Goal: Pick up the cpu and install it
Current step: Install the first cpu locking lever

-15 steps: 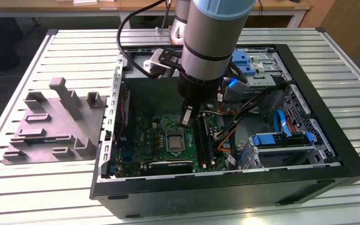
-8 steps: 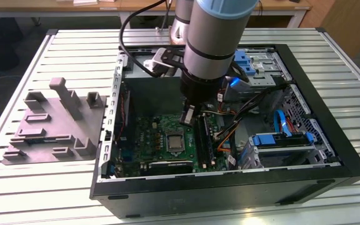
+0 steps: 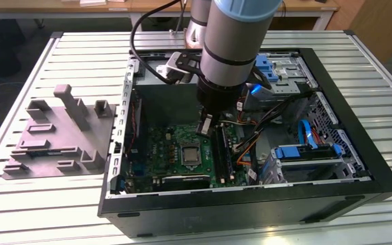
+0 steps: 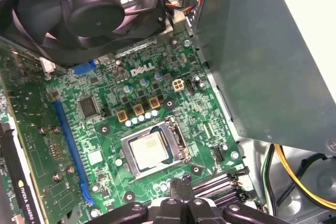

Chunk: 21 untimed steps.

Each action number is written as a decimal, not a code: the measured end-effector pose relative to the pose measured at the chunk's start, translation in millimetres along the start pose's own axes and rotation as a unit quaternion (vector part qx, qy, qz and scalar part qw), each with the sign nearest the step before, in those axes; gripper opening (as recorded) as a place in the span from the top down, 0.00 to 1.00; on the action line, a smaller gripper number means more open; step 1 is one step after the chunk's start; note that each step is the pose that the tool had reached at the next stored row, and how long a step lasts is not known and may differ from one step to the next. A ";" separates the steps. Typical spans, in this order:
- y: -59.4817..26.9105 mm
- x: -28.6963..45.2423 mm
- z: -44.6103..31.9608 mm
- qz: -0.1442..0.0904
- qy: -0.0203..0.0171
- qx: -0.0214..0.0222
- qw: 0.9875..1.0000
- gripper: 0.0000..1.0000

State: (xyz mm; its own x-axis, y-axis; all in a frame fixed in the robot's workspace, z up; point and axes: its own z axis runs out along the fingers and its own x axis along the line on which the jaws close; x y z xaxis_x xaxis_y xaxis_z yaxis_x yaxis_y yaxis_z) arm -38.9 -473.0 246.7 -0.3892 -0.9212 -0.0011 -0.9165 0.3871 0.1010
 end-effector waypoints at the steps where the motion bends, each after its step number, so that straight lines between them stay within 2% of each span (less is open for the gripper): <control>1: 0.0 0.0 0.0 0.000 -0.001 0.000 1.000 0.89; 6: 0.0 0.0 0.0 0.000 -0.004 -0.001 1.000 0.89; 13: 0.0 -0.1 0.1 0.000 -0.004 -0.001 1.000 0.89; 17: -0.2 -2.3 0.0 0.000 -0.004 -0.002 1.000 0.89; 21: -5.0 -7.4 -0.5 0.000 -0.004 -0.002 1.000 0.89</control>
State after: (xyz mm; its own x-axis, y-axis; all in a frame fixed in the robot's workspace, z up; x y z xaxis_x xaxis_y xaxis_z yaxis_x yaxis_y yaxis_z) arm -31.4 -468.2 246.7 -0.3892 -0.9211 -0.0090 -0.9165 0.3862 0.1040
